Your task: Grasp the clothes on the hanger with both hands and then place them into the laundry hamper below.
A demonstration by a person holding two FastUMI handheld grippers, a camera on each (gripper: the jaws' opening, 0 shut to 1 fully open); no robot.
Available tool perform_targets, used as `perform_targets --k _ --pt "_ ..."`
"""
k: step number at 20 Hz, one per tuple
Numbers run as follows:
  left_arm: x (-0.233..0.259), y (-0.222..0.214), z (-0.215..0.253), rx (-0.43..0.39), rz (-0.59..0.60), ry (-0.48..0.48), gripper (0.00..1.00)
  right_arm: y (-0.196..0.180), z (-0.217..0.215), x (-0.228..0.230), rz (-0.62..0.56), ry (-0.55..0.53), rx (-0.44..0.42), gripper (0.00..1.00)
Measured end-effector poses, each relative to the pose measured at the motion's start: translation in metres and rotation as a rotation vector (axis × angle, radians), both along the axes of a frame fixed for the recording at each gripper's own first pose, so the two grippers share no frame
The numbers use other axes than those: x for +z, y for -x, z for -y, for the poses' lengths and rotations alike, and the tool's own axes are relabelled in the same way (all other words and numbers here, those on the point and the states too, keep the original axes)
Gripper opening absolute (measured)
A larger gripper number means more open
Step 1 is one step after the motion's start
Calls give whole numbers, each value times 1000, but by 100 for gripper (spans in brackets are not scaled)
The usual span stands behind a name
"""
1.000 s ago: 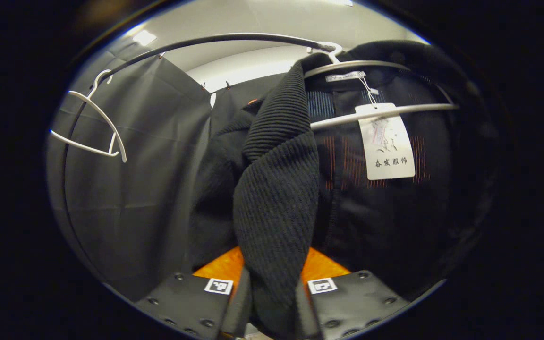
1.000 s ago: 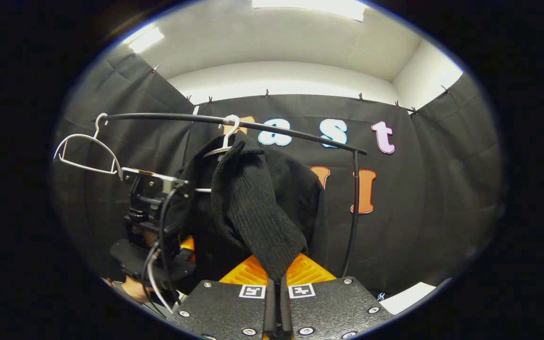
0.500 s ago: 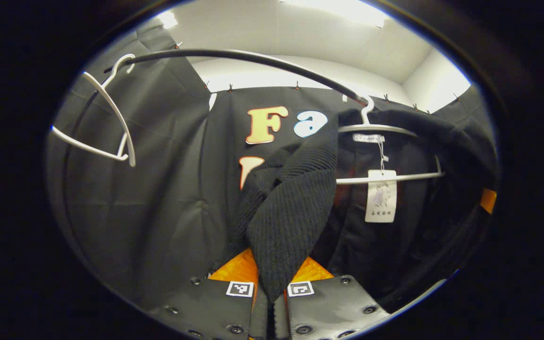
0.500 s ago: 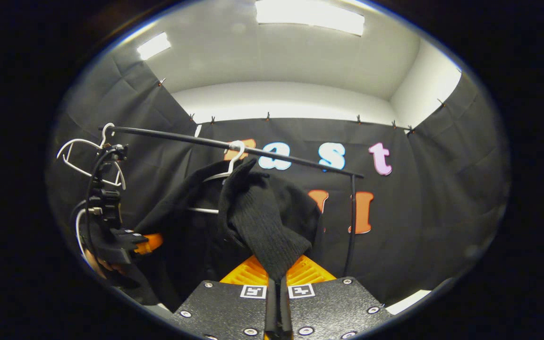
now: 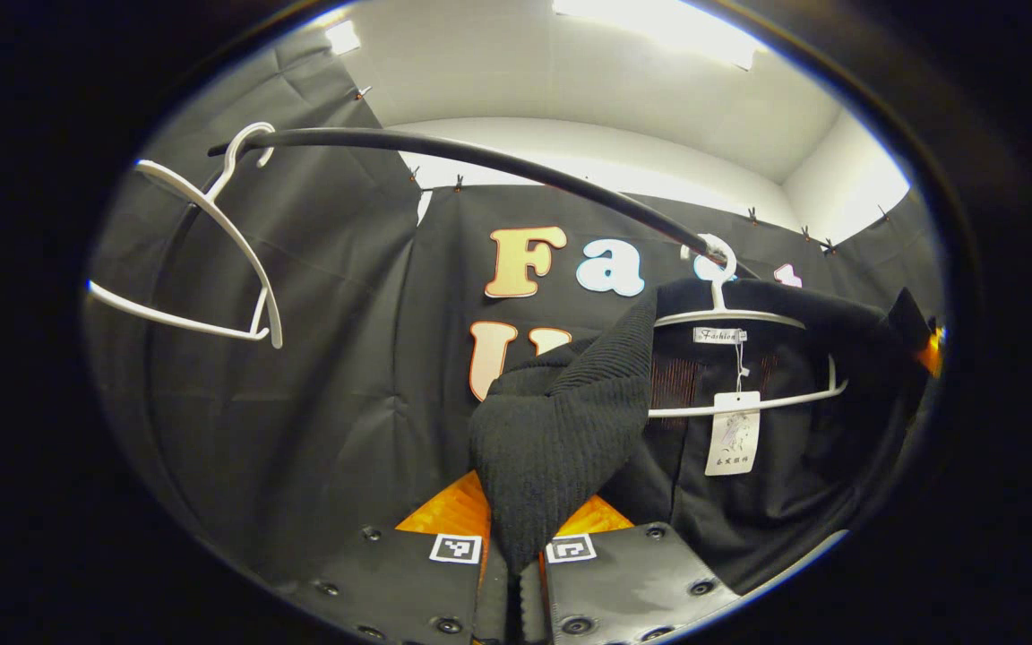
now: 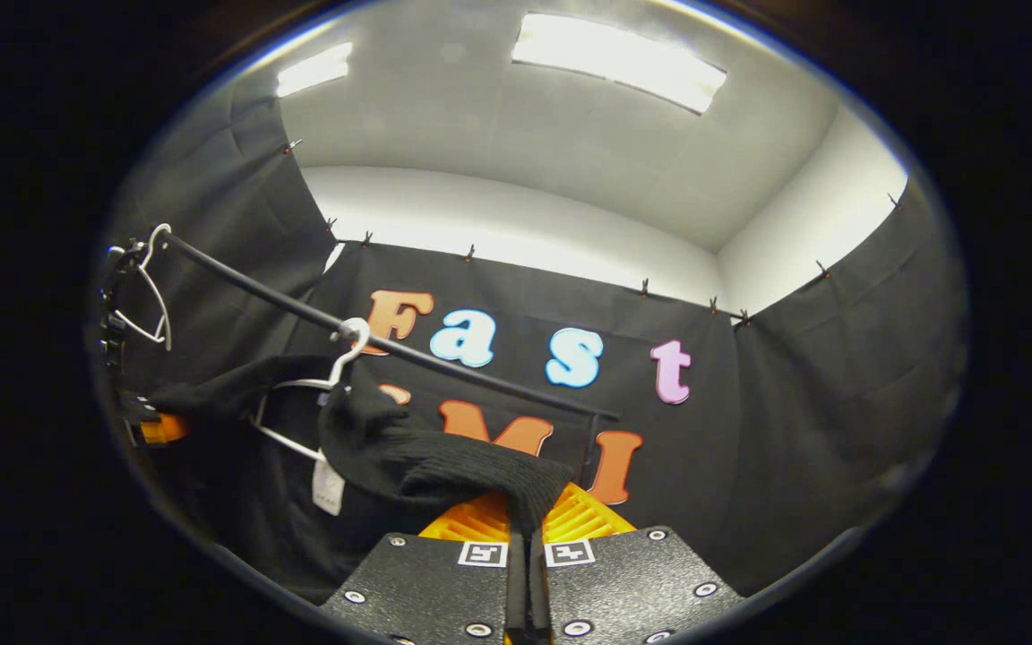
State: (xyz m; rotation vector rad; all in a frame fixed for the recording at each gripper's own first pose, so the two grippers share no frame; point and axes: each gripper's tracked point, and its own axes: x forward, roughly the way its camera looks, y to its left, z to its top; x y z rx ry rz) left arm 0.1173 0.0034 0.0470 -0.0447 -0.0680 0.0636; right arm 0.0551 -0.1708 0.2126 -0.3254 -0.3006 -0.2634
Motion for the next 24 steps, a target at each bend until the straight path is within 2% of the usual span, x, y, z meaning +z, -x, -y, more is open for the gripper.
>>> perform_targets --k 4,7,9,11,13,15,18,20,24 --pt "-5 -4 -3 -1 -14 16 15 -42 27 57 48 34 -17 1" --pt "-6 -6 1 -9 -22 12 15 -87 42 60 19 78 -11 1" --pt "-3 -5 5 -16 -20 3 15 -116 44 41 -18 62 71 1" --pt "-4 -6 3 -24 -16 -7 15 -129 54 15 -44 34 107 1" --pt "-3 -9 1 -26 -11 -25 15 -132 63 -16 -79 37 99 1" --pt "-3 -12 -1 -24 -9 -35 15 -136 64 -47 -112 -26 103 1" --pt "-1 -17 -1 -15 -14 -28 15 -137 61 -109 -195 -61 90 1" --pt "-1 -21 -2 -12 -13 -32 15 -142 44 -138 -225 -102 124 1" --pt "-2 -32 -10 13 -12 -58 15 -129 7 -170 -231 -202 183 1"
